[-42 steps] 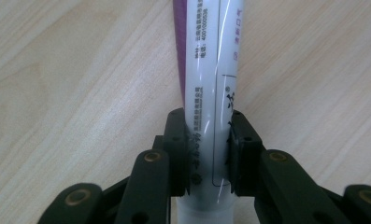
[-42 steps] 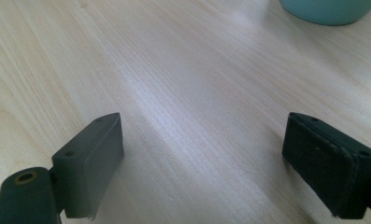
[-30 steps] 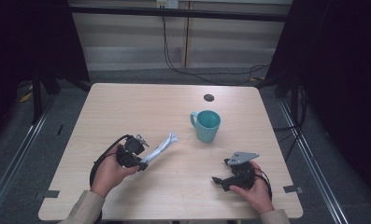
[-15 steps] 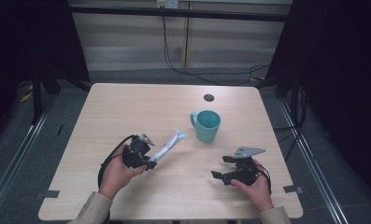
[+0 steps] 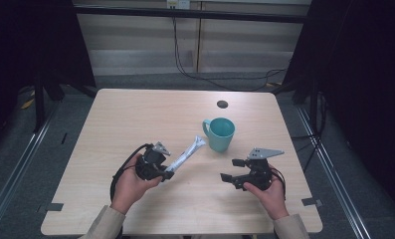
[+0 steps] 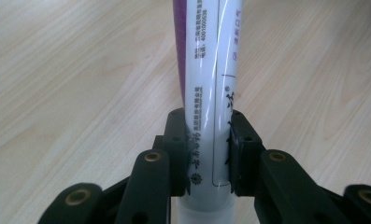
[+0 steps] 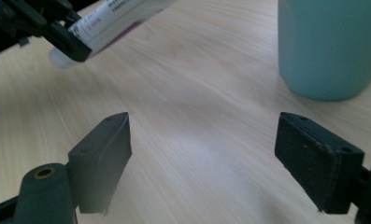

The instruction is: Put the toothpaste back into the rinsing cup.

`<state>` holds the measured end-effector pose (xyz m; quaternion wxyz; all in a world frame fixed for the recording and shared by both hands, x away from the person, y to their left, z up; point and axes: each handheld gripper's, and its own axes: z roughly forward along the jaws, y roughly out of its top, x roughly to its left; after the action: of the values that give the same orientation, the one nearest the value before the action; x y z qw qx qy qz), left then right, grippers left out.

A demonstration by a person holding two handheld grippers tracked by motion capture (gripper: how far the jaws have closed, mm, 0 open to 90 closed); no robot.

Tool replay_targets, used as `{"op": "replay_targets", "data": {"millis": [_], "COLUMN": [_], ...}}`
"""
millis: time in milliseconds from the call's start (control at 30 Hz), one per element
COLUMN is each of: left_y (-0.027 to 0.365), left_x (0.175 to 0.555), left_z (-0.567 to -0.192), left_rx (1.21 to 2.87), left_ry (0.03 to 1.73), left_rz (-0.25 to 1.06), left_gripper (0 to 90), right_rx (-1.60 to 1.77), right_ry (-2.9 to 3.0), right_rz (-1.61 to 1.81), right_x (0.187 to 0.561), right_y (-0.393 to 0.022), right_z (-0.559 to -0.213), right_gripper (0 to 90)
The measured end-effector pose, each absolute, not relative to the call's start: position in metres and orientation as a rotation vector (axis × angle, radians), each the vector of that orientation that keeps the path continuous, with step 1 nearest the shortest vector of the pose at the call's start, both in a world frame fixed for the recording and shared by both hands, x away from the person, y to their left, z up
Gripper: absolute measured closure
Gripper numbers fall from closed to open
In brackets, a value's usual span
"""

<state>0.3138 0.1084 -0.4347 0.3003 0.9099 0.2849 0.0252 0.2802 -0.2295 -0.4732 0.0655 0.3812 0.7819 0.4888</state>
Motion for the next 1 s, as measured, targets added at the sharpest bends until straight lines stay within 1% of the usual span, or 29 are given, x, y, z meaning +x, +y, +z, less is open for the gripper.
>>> {"op": "replay_targets", "data": {"millis": [133,467,733,1000], "left_y": [0.105,0.095,0.086,0.081], "left_x": [0.312,0.308,0.305,0.302], "left_z": [-0.43,-0.426,-0.423,-0.423], "left_rx": [2.399,2.361,2.371,2.361], "left_ry": [0.735,0.707,0.654,0.643], "left_rz": [0.071,0.05,0.033,0.022], "left_gripper": [73.1,73.1,73.1,73.0], "right_rx": [1.159,1.121,1.102,1.088], "right_ry": [2.348,2.388,2.403,2.426], "right_rz": [1.558,1.611,1.617,1.613], "right_x": [0.284,0.295,0.302,0.306], "right_y": [-0.223,-0.203,-0.193,-0.187], "right_z": [-0.465,-0.449,-0.448,-0.447], "right_gripper": [18.7,21.2,21.9,23.6]}}
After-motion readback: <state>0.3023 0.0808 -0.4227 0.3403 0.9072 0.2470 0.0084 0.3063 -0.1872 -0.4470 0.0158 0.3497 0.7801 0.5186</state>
